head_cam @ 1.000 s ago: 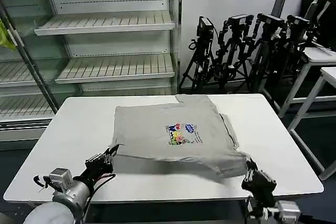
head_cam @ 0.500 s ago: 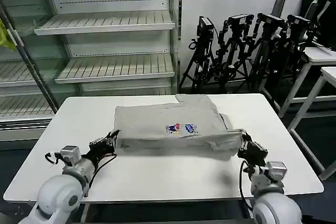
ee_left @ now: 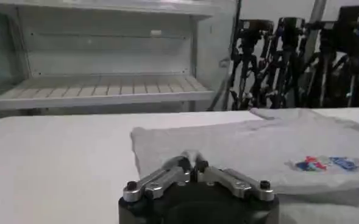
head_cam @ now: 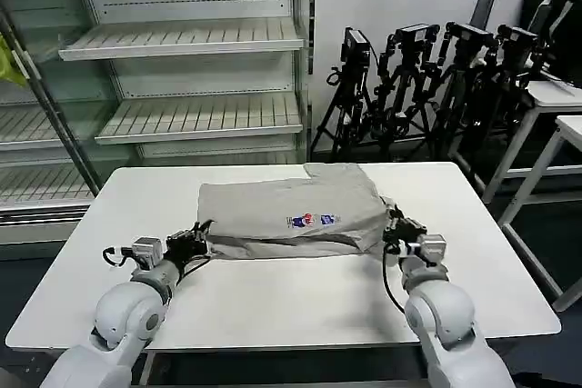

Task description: Fold and organize the clothes.

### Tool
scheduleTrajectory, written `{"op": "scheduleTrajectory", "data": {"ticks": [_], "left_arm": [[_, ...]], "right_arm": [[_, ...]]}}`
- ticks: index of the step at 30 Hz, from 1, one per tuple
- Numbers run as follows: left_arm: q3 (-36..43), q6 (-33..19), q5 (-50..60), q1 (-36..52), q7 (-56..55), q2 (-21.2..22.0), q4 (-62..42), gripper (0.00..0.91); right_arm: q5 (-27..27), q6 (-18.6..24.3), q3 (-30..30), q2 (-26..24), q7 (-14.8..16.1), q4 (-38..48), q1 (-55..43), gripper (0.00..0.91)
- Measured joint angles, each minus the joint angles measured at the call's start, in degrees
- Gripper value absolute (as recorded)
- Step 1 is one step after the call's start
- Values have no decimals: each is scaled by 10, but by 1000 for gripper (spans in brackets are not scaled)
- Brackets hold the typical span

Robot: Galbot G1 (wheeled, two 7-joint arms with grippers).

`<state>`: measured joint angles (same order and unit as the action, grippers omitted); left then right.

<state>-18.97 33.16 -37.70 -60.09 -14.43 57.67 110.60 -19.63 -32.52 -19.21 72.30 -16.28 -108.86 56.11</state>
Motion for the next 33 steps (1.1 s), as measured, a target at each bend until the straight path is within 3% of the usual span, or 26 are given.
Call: {"op": "scheduleTrajectory", "data": {"ticks": [5,6,7,8,9,10,21,33], "left_arm": [[5,0,8,0,-6,3,-10,60],[6,0,9,2,-7,5,-13,363],[7,0,9,3,-8,6,-16,725],[9,0,10,4,-8,7,-18,907],[10,0,10,6,-8,8,-20,907],[12,-1,10,8,-8,9,-22,907],[4,-1,2,-1,-9,11,-16,907],[-21,-2,-8,-58,-9,21,22,907]], "right_arm": [[11,-1,16,4,3,40,-28,0],[14,-1,18,5,4,48,-32,0],[17,-1,22,7,5,57,-37,0],[20,-2,25,9,6,64,-41,191],[22,-3,28,11,7,71,-44,433],[25,-3,31,13,8,79,-47,907],[47,9,39,25,10,106,-49,907],[60,34,4,17,17,43,24,907]]}}
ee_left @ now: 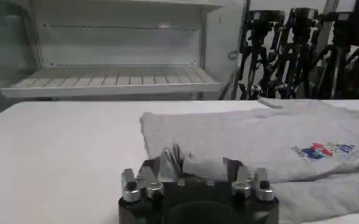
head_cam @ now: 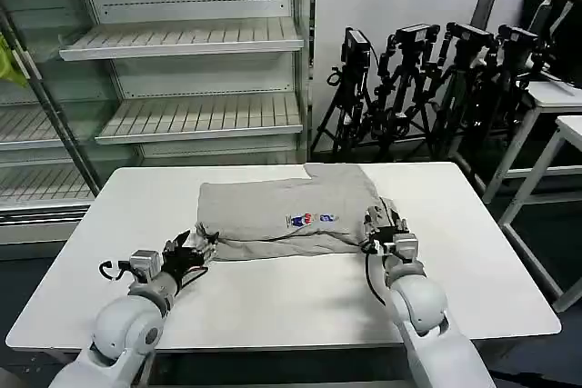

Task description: Fold and organize the clothes.

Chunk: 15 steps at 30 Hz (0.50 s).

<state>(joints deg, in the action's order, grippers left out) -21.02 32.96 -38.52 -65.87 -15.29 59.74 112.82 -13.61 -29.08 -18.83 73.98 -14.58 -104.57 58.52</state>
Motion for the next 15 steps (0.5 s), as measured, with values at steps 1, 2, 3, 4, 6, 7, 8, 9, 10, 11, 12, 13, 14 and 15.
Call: {"op": "scheduleTrajectory", "data": {"ticks": [1,2,3,4,6,7,8,9,10,11,12,13,14,15], "left_arm": [[0,0,-1,-2,0,1,0,907],[0,0,-2,-4,1,2,0,907],[1,0,-2,-5,1,3,-2,907],[1,0,-2,-6,1,4,-3,907],[4,-1,-3,-6,3,6,-8,232],[5,-2,-3,-6,3,6,-11,131],[6,-4,-4,-5,3,6,-14,50],[6,-5,-4,-4,4,6,-18,50],[7,-7,-4,-3,4,6,-21,50],[7,-8,-4,-2,5,6,-24,50],[8,-9,-4,-2,5,6,-27,50],[8,-11,-4,-2,5,6,-30,50],[8,-12,-4,-2,6,6,-32,50],[8,-13,-4,-3,7,6,-33,50]], "right_arm": [[0,1,-4,0,0,-3,7,907],[0,1,-8,0,0,-5,13,907],[-1,1,-12,0,0,-7,17,907],[-2,1,-16,0,0,-8,22,907],[-3,1,-21,1,1,-9,29,907],[-5,-1,-23,2,1,-9,31,907],[-6,-2,-24,2,1,-8,33,907],[-8,-4,-25,3,0,-6,34,907],[-10,-6,-26,3,0,-4,35,907],[-12,-8,-27,4,0,-1,36,907],[-15,-11,-27,4,0,3,36,867],[-17,-12,-27,4,0,6,35,645],[-19,-13,-27,4,0,10,35,101],[-21,-14,-27,3,1,13,34,0]]}}
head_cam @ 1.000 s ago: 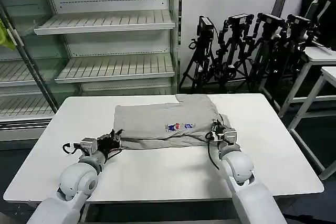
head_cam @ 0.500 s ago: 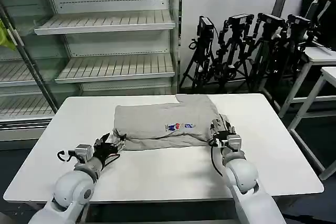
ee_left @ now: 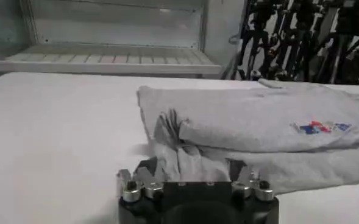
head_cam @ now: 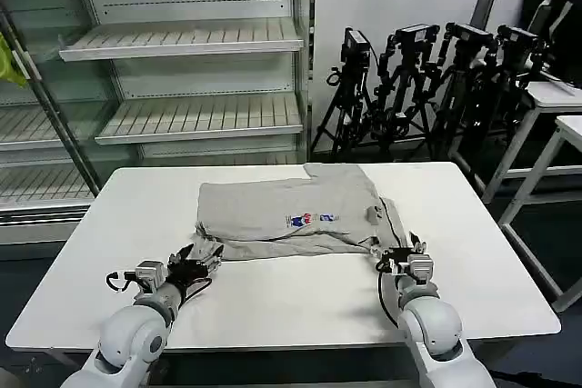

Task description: Fold and organize the clothes.

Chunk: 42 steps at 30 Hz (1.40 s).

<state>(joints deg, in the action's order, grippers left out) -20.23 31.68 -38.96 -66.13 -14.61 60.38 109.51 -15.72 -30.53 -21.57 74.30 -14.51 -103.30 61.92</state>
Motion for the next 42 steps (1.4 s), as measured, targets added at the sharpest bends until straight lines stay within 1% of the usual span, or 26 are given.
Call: {"op": "scheduleTrajectory", "data": {"ticks": [12,23,32,42], "left_arm": [[-5,-5,-3,-18,8,-1,6,50],[-12,-9,-9,-41,12,0,30,50],[-26,-11,-6,-85,11,8,78,50],[-55,-32,18,-186,11,17,166,50]], "right_arm": [[-33,-14,4,-8,4,22,-12,0],[-43,-16,-1,-19,4,6,7,0],[-36,-18,-13,-27,2,-44,50,0],[-10,-10,-45,-26,0,-143,146,0]]}}
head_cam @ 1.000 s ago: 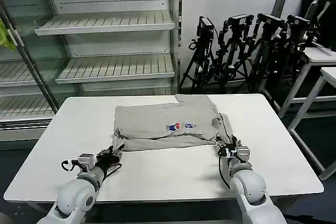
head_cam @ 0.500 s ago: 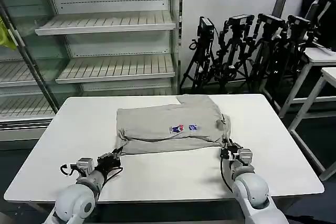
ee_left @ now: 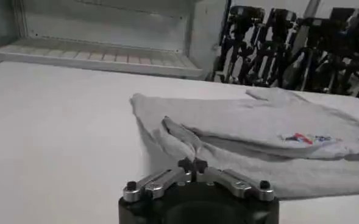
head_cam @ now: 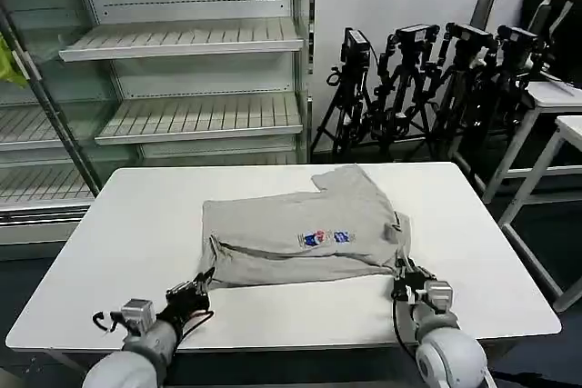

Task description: Fold and organize the clothes.

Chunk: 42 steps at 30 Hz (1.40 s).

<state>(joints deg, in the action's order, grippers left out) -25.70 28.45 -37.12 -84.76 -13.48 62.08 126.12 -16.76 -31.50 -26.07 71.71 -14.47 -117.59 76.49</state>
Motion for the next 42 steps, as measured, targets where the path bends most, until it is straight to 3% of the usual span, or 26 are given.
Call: {"op": "scheduleTrajectory", "data": {"ticks": [8,9,10,11,12,13,14,30,42], "left_arm": [[-21,-19,41,-91,6,-5,47,50],[-23,-20,46,-99,6,-6,49,50],[-24,-20,51,-106,7,-8,52,50],[-26,-20,56,-111,8,-10,53,50],[-27,-21,60,-116,9,-11,54,131],[-28,-21,63,-121,10,-13,55,685],[-30,-21,66,-124,11,-13,56,907],[-71,1,63,-122,11,-26,93,907],[-50,20,-12,7,-9,-52,36,907]], "right_arm": [[11,4,-33,-12,2,-75,93,0],[12,4,-36,-13,2,-81,102,292],[13,2,-38,-15,2,-87,109,695],[14,1,-40,-17,2,-93,118,907],[15,-1,-41,-18,2,-98,125,907],[16,-2,-42,-18,2,-102,131,907],[17,-3,-44,-18,2,-108,138,907],[-2,16,-85,-35,-10,-156,145,907],[-40,-3,-43,-52,-24,-63,-20,907]]}}
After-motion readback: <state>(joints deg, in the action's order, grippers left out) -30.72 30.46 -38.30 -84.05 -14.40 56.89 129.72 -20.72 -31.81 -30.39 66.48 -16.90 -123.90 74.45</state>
